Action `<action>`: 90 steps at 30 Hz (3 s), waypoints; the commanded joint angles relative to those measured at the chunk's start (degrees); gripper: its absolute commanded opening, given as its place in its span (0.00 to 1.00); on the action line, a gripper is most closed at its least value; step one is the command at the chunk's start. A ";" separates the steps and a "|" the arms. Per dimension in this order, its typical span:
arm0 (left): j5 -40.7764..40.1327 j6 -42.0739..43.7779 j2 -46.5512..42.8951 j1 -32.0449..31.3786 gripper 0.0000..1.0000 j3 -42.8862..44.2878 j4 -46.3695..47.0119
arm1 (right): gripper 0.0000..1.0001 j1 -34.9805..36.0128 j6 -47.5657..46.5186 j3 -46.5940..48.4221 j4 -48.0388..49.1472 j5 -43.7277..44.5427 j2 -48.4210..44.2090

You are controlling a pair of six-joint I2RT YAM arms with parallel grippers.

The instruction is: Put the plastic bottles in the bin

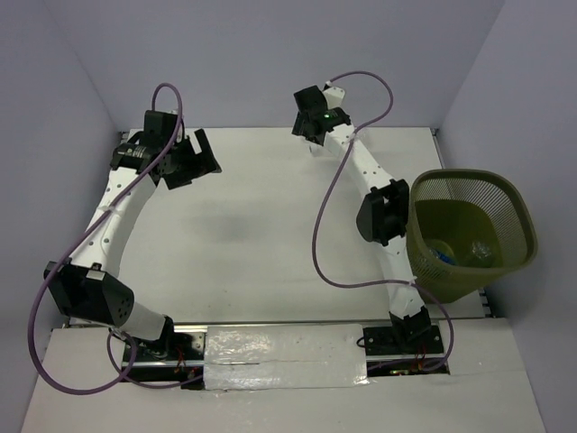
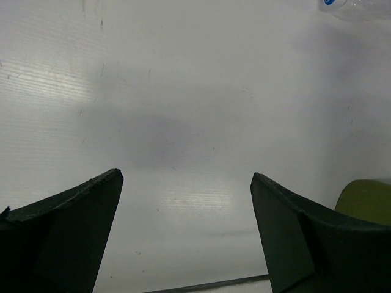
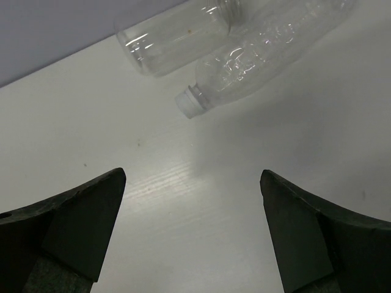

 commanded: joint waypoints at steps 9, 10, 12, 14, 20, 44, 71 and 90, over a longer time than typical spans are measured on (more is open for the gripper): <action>5.20 1.47 -1.13 0.29 0.99 -5.81 8.17 | 0.98 -3.72 16.55 4.35 5.63 4.34 7.68; 5.90 1.82 -0.95 0.29 0.99 -5.82 8.35 | 0.98 -4.33 17.00 4.00 6.24 4.60 7.77; 6.52 2.26 -0.34 0.20 0.99 -5.64 8.87 | 0.98 -4.94 18.22 3.12 7.99 4.87 7.77; 6.88 2.97 0.37 0.29 0.99 -5.47 9.05 | 0.98 -5.82 19.19 4.16 8.27 4.96 8.73; 7.05 4.90 1.60 0.29 0.99 -5.73 9.58 | 0.97 -8.37 20.70 4.96 9.49 4.61 11.20; 7.76 5.25 5.03 0.29 0.99 -6.26 10.90 | 0.97 -10.75 23.86 2.33 10.21 3.47 14.36; 8.28 4.55 5.73 0.29 0.99 -7.31 12.13 | 0.95 -12.16 24.91 0.14 6.34 -0.58 13.66; 9.43 4.29 5.29 0.29 0.99 -8.19 13.10 | 0.59 -9.78 22.11 -12.70 9.06 5.75 3.38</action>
